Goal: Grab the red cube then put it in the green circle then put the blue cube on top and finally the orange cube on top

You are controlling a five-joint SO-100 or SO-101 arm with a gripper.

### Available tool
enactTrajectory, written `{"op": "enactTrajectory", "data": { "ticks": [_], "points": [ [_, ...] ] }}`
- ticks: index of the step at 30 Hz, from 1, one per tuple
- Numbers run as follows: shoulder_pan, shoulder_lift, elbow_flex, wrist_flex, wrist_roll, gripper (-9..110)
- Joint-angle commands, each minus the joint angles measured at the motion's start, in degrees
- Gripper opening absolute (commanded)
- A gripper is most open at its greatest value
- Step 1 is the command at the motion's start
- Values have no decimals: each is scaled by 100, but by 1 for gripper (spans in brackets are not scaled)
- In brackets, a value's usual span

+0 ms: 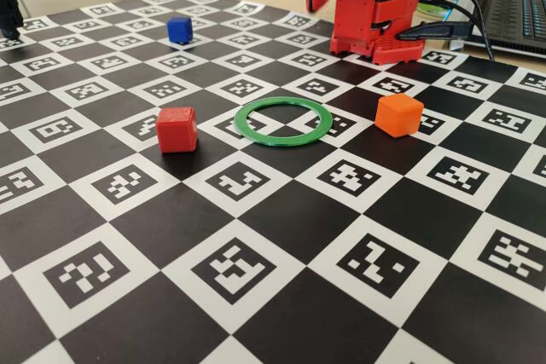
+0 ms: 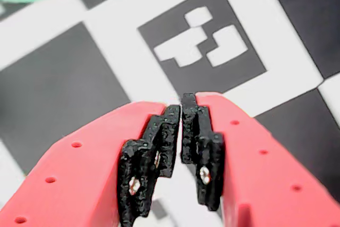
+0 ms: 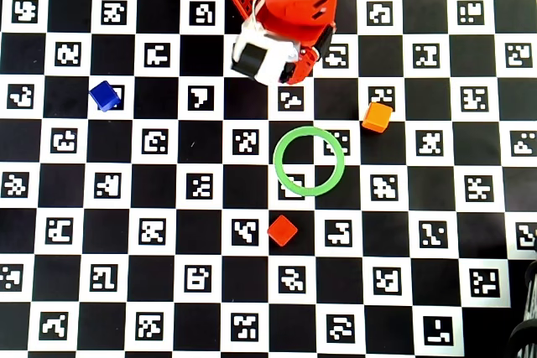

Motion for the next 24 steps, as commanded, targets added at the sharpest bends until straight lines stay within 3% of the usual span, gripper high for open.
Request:
{"op": "enactTrajectory", "data": {
  "ticks": [1, 9, 24],
  "points": [
    [9, -835, -1661, 492, 360, -6],
    [44, -2294, -3744, 1415, 1600, -3],
    [114, -5493, -6311, 1397, 4166, 39]
  ]
}}
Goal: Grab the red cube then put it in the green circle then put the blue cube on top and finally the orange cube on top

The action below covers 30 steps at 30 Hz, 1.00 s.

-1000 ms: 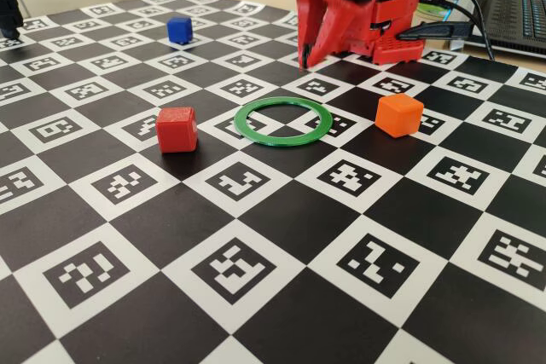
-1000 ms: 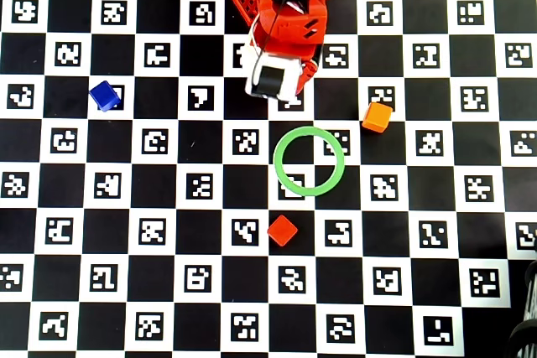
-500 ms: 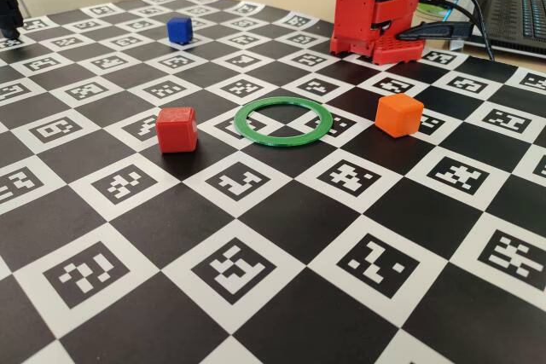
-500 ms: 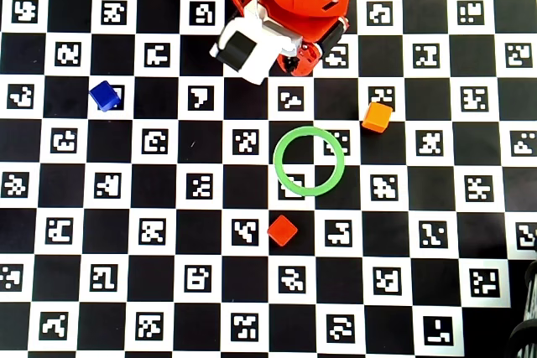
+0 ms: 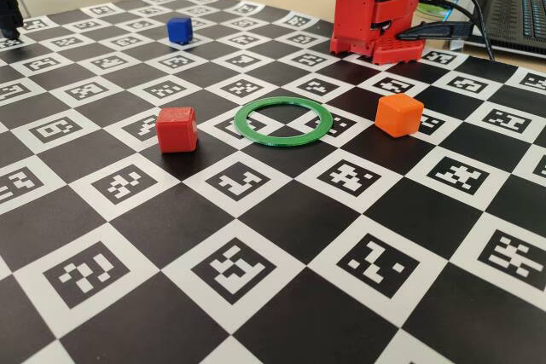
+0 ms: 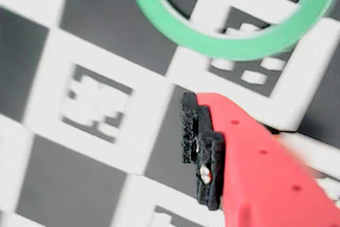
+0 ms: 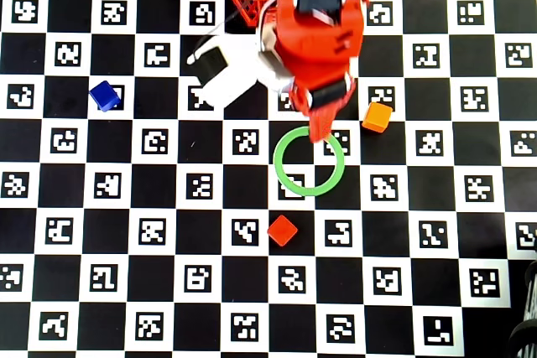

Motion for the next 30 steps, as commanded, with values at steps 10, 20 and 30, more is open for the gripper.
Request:
{"op": "enactTrajectory", "data": {
  "ticks": [10, 20, 30],
  "points": [
    [44, -2566, -2461, 536, 1248, 51],
    [272, -3691, -1951, -527, 1081, 53],
    [475, -4034, -923, -1863, 712, 53]
  ]
}}
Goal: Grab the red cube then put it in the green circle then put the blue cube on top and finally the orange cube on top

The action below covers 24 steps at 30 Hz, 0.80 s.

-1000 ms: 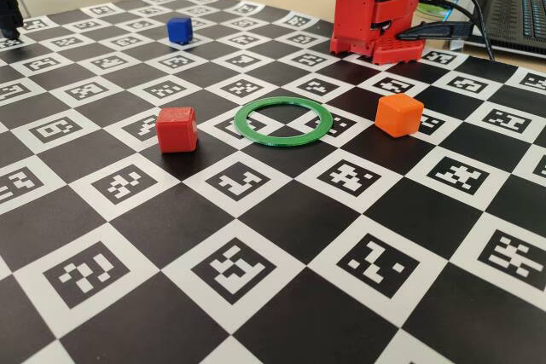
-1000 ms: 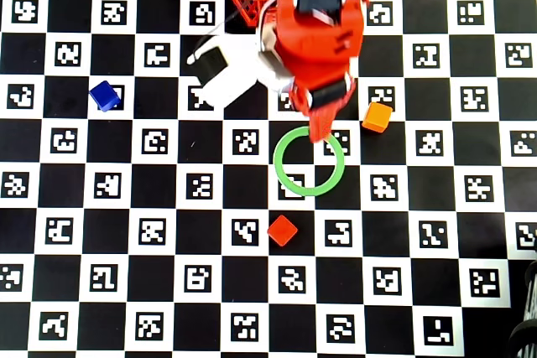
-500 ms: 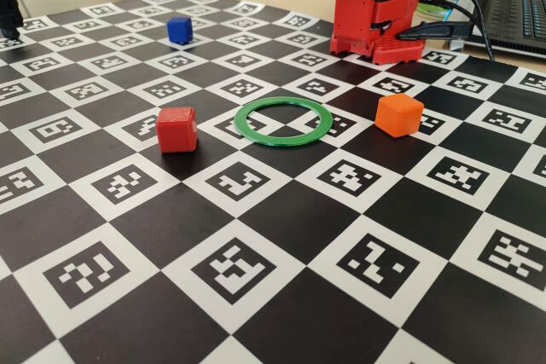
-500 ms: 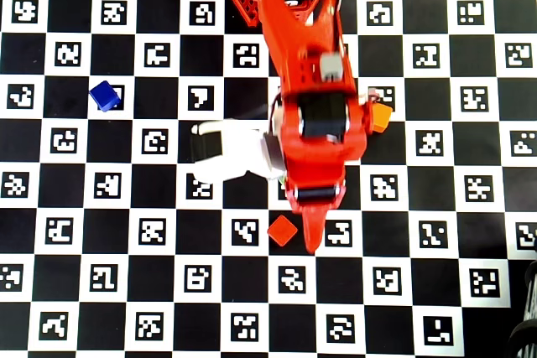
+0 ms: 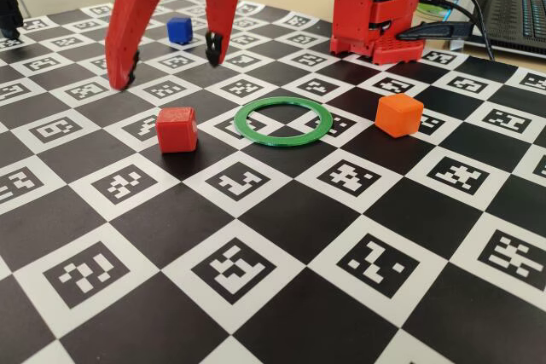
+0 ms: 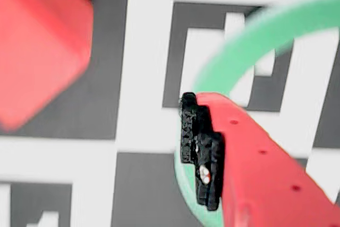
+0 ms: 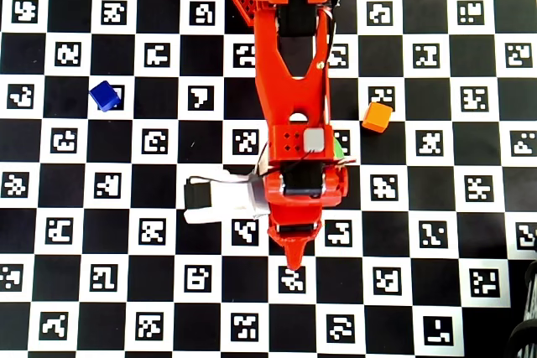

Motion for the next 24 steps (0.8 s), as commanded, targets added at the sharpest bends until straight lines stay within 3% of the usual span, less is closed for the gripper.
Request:
{"op": "enactTrajectory", "data": {
  "ticks": [1, 14, 24],
  "points": [
    [97, 149, 70, -360, -70, 53],
    [114, -167, 211, -896, -369, 52],
    [141, -290, 264, -1204, -1230, 52]
  ]
}}
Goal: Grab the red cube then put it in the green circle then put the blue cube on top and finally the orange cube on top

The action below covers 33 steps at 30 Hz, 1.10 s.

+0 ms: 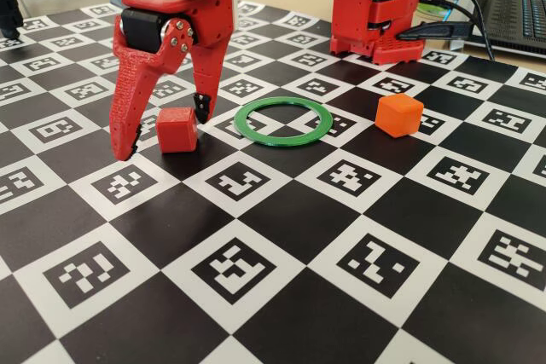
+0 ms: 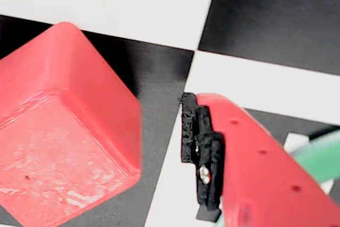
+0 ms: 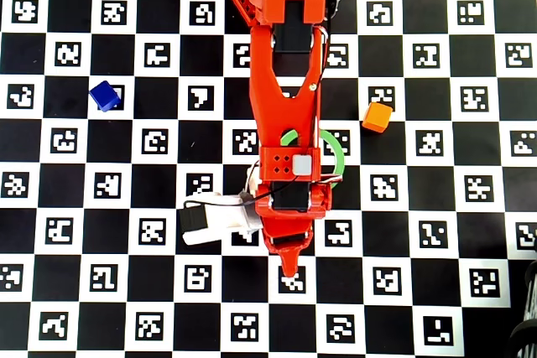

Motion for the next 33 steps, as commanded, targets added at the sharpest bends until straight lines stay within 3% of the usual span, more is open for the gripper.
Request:
{"op": "enactTrajectory", "data": {
  "ticks": [1, 14, 33],
  "points": [
    [70, 193, -114, -79, -360, 52],
    [70, 167, -272, -114, -1819, 51],
    [88, 185, -53, -545, -2496, 48]
  ]
}}
